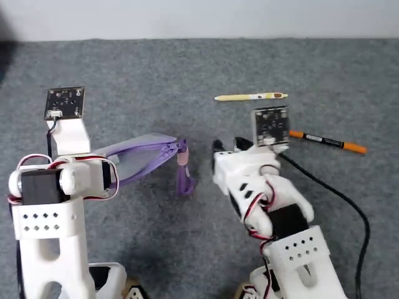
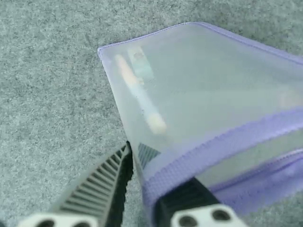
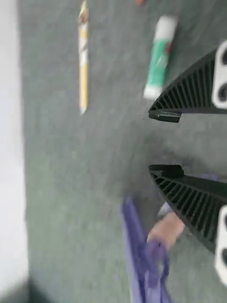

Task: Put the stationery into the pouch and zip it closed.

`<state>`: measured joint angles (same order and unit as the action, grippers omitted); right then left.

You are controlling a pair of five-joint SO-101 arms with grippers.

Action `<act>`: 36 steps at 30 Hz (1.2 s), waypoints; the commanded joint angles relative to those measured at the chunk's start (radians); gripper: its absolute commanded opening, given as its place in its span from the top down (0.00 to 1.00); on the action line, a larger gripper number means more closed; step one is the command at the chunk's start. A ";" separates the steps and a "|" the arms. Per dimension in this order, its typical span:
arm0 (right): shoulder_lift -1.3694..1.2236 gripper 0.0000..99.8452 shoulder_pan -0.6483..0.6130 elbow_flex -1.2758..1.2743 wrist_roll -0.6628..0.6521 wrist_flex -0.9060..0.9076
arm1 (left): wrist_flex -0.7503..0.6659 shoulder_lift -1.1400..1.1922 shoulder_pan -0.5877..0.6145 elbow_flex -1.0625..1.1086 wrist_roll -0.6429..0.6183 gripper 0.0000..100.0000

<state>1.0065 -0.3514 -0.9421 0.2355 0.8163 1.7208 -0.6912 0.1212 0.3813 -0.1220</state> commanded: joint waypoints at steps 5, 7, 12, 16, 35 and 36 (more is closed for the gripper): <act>-0.051 0.85 0.200 0.066 -0.183 0.108 | -0.012 0.006 -0.008 -0.028 -0.005 0.99; -0.130 0.85 0.236 0.127 -0.213 0.148 | -0.012 0.006 -0.008 -0.028 -0.005 0.99; -0.384 0.85 0.239 0.339 -0.250 0.288 | -0.012 0.006 -0.008 -0.027 -0.005 0.99; -0.595 0.85 0.239 0.486 -0.325 0.340 | -0.012 0.006 -0.008 -0.027 -0.005 0.99; -1.224 0.84 0.243 0.945 -0.916 0.473 | -0.011 0.006 -0.008 -0.025 -0.005 0.99; -1.247 0.82 0.246 0.970 -0.925 0.481 | -0.011 0.006 -0.008 -0.025 -0.005 0.99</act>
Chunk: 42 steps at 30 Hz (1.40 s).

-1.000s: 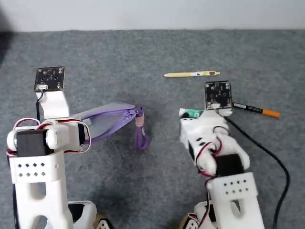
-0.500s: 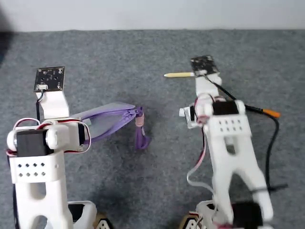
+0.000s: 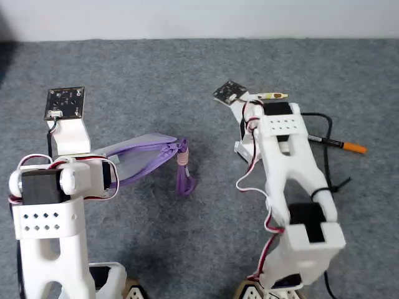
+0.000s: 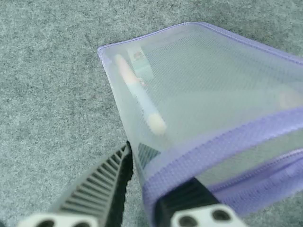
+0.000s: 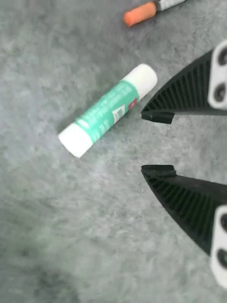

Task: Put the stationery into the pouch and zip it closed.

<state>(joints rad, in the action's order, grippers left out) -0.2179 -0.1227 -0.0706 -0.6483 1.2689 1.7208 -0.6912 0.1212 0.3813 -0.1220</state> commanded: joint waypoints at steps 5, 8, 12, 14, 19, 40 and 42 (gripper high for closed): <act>-0.136 0.67 0.024 0.221 -0.049 0.111 | -0.011 0.006 -0.008 -0.025 -0.005 0.99; -0.200 0.67 0.021 0.288 -0.048 0.133 | -0.011 0.006 -0.008 -0.024 -0.005 0.99; -0.295 0.69 0.012 0.368 -0.051 0.128 | -0.011 0.008 -0.008 -0.024 -0.005 0.99; -0.344 0.71 0.002 0.407 -0.049 0.127 | -0.011 0.008 -0.008 -0.024 -0.005 0.99; -0.449 0.79 -0.024 0.488 -0.051 0.127 | -0.011 0.008 -0.008 -0.024 -0.005 0.99; -0.298 0.99 -0.013 0.537 0.101 0.308 | -0.011 0.008 -0.008 -0.024 -0.005 0.99; -0.219 0.99 -0.028 0.534 0.158 0.366 | -0.011 0.008 -0.008 -0.024 -0.005 0.99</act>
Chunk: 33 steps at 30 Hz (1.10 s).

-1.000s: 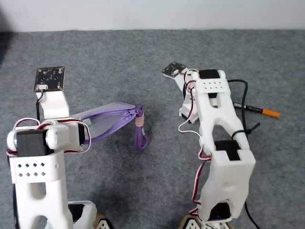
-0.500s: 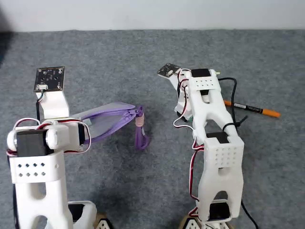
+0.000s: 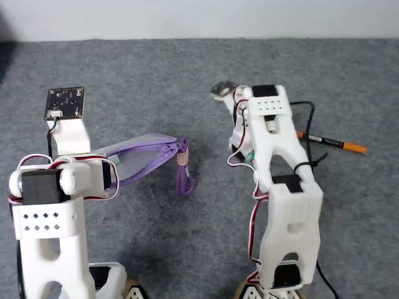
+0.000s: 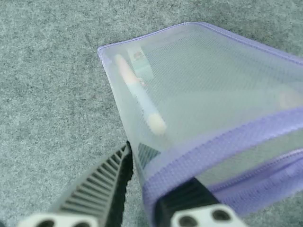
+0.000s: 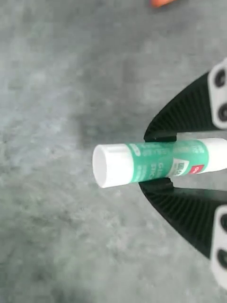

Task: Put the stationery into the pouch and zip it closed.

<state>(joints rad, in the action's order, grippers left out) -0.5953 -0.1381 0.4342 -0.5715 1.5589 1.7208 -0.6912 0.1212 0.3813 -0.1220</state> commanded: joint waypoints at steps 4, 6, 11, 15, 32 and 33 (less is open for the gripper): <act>0.294 0.99 -0.047 0.026 0.178 0.205 | -0.011 0.008 -0.008 -0.024 -0.008 0.99; 0.357 0.99 -0.073 0.026 0.210 0.236 | -0.012 0.008 -0.008 -0.024 -0.008 0.99; 0.568 0.99 -0.124 -0.038 0.264 0.234 | -0.012 0.008 -0.008 -0.024 -0.008 0.99; 0.788 0.99 -0.213 -0.184 0.331 0.229 | -0.014 0.008 -0.008 -0.024 -0.008 0.99; 1.428 0.99 -0.607 -0.772 0.764 -0.288 | -0.017 0.008 -0.008 -0.024 -0.009 0.99; 1.457 0.99 -0.624 -0.809 0.764 -0.348 | -0.017 0.008 -0.008 -0.024 -0.009 0.99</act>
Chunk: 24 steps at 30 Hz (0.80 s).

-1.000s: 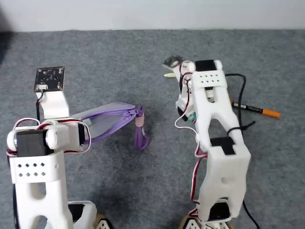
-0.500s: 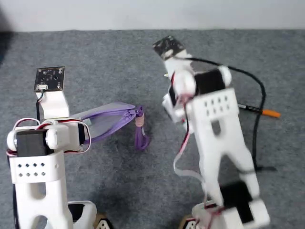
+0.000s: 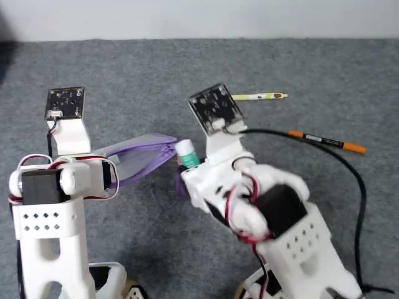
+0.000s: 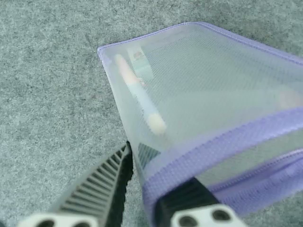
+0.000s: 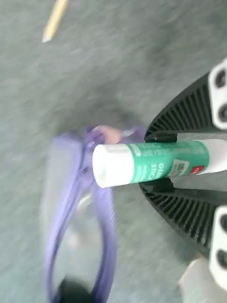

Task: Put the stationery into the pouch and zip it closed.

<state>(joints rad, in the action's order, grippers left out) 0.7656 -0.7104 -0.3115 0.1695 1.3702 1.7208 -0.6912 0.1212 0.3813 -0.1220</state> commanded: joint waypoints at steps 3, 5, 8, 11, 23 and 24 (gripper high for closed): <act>0.173 0.99 -0.091 -0.160 0.023 -0.340 | -0.017 0.008 -0.008 -0.024 -0.009 0.99; 0.211 0.99 -0.113 -0.226 0.023 -0.464 | -0.017 0.008 -0.008 -0.024 -0.009 0.99; 0.240 0.99 -0.147 -0.302 0.023 -0.650 | -0.017 0.008 -0.008 -0.024 -0.009 0.99; 0.240 0.99 -0.171 -0.361 0.023 -0.837 | -0.014 0.008 -0.008 -0.024 -0.009 0.99; 0.240 0.99 -0.191 -0.783 -0.034 -1.336 | -0.012 0.008 -0.006 -0.024 -0.009 0.99; 0.240 0.99 -0.191 -0.809 -0.052 -1.383 | -0.012 0.008 -0.005 -0.024 -0.009 0.99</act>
<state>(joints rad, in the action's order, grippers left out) 0.9835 -0.8961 -1.0771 0.1665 0.1089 1.7208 -0.6912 0.1212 0.3813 -0.1220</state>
